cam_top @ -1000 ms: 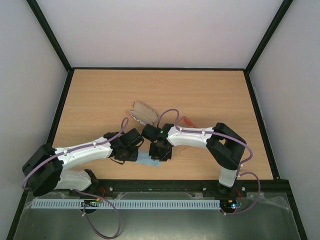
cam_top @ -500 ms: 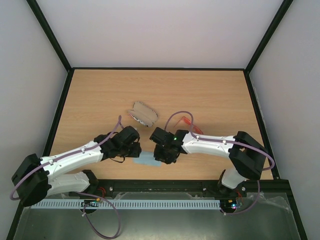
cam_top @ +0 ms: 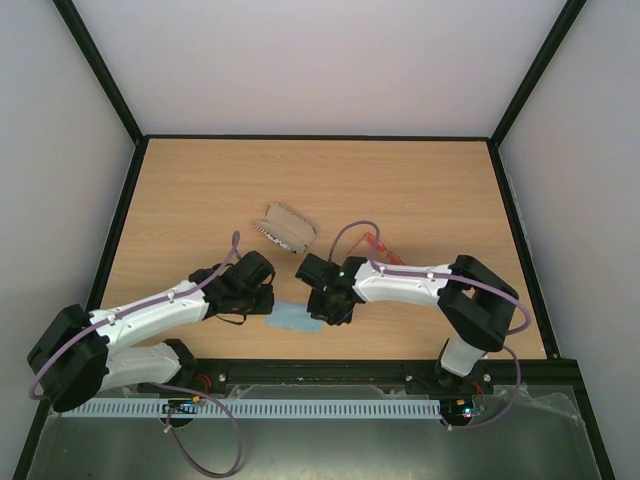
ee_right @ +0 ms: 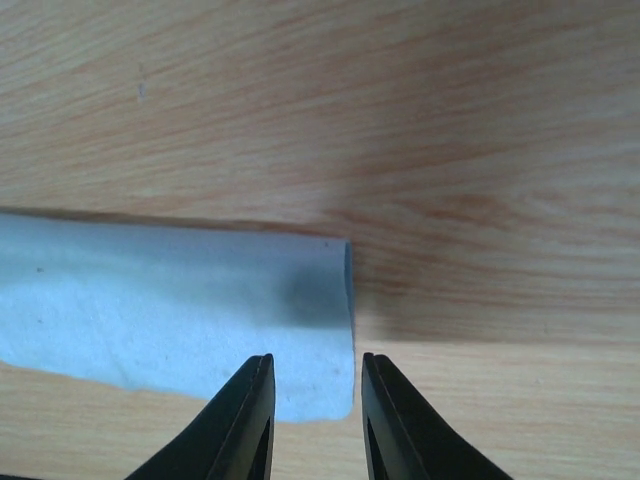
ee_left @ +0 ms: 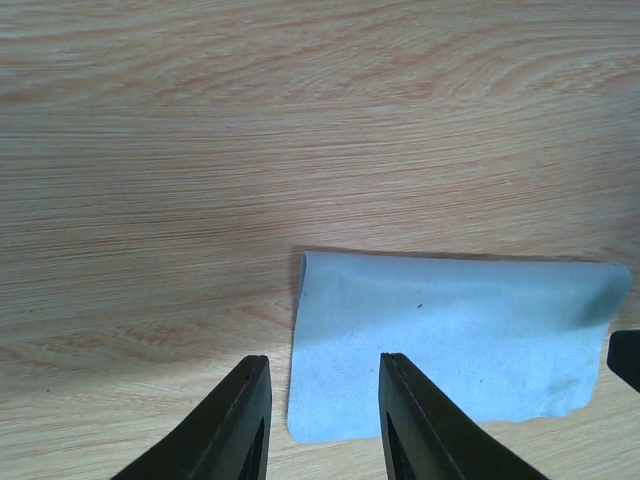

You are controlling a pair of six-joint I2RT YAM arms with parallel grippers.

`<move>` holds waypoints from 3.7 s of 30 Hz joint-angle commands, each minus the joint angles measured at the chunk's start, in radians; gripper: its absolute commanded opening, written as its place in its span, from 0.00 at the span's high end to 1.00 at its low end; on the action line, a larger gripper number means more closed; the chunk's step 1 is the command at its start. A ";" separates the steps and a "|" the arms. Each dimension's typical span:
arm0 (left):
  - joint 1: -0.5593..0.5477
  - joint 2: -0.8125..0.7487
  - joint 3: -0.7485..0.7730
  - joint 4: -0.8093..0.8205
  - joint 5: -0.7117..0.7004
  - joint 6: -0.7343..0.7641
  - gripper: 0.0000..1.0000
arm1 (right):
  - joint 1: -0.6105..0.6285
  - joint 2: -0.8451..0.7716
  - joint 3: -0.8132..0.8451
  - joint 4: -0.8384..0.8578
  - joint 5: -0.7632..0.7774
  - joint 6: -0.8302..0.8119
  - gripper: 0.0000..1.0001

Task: Organize the sunglasses
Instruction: Fold the glasses cleaning cloth at the center of the board, then pick up the glasses cleaning cloth from the center of the board.

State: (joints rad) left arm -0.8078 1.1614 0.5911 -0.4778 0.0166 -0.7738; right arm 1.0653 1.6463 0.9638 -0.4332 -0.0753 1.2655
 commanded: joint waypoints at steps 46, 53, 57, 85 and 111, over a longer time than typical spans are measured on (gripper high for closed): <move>0.076 -0.066 -0.017 0.006 0.037 0.010 0.69 | -0.002 0.240 0.140 -0.151 0.051 -0.033 0.91; 0.084 -0.072 -0.023 0.006 0.051 0.000 0.69 | -0.023 0.257 0.158 -0.140 0.045 -0.060 0.98; 0.084 -0.074 -0.050 0.029 0.079 -0.018 0.69 | -0.038 0.254 0.171 -0.145 0.050 -0.082 0.99; 0.026 0.100 -0.119 0.101 0.043 -0.033 0.71 | -0.049 0.245 0.185 -0.139 0.029 -0.123 0.99; -0.064 0.082 -0.099 0.008 -0.068 -0.140 0.98 | -0.051 0.178 0.125 -0.080 -0.002 -0.104 0.99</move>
State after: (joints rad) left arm -0.8700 1.2522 0.4908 -0.3176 -0.0345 -0.9062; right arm 1.0203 1.8225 1.1164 -0.5041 -0.0845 1.1522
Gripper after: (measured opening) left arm 0.028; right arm 0.018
